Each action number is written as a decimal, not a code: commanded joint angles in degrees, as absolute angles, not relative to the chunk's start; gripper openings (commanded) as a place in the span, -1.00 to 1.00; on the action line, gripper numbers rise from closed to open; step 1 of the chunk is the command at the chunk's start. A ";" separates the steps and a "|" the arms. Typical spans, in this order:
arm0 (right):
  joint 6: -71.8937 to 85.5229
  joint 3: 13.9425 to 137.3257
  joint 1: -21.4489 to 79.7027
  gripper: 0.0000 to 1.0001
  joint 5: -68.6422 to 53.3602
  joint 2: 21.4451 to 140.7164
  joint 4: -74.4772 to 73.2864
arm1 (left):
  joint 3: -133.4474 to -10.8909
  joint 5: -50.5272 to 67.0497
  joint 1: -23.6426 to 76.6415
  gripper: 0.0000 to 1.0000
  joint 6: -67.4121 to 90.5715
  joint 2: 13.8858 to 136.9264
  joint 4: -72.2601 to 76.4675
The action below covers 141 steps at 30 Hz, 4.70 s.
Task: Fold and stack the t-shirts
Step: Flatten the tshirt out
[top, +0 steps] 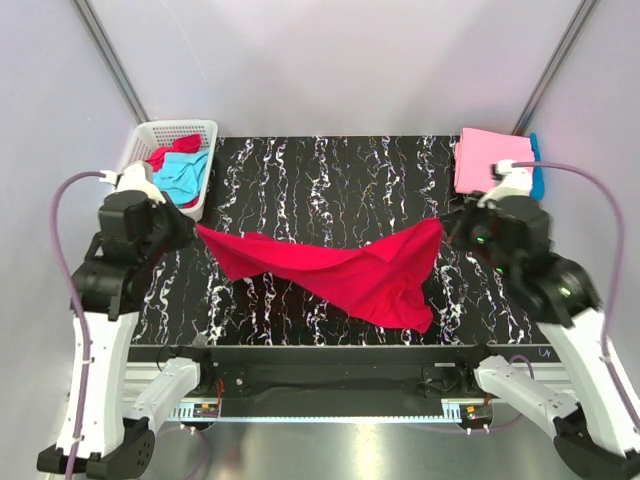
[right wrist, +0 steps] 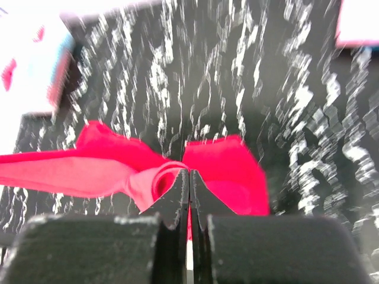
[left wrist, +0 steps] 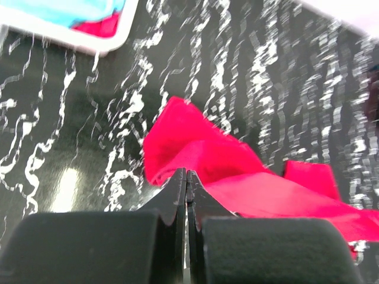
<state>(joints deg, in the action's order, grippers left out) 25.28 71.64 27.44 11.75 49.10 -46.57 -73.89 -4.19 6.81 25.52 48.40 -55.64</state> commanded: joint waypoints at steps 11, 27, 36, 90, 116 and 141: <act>4.40 103.79 27.60 -1.00 24.07 53.77 -54.50 | -99.38 -2.11 6.94 -1.00 27.42 58.15 -49.49; 4.75 119.96 13.45 -1.00 14.33 81.03 -46.32 | -119.78 -5.53 4.22 -1.00 26.81 87.45 -55.19; 4.39 113.48 13.36 -1.00 11.43 65.87 -47.46 | -112.34 -5.10 3.96 -1.00 23.12 72.71 -56.34; 5.45 141.88 2.20 0.11 -11.34 143.37 -18.91 | -116.58 -10.81 2.72 0.64 25.76 130.10 -11.70; 21.88 65.66 15.46 0.06 -13.36 95.28 -20.04 | -80.25 -8.70 14.67 0.15 37.09 106.62 -31.90; 23.29 56.69 17.49 -0.03 -10.64 99.14 -22.06 | -72.07 -15.38 17.84 0.18 39.99 107.31 -38.76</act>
<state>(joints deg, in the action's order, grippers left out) 23.05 58.08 16.84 -11.62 100.01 -22.04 -72.53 -14.66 17.41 38.94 108.05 -39.22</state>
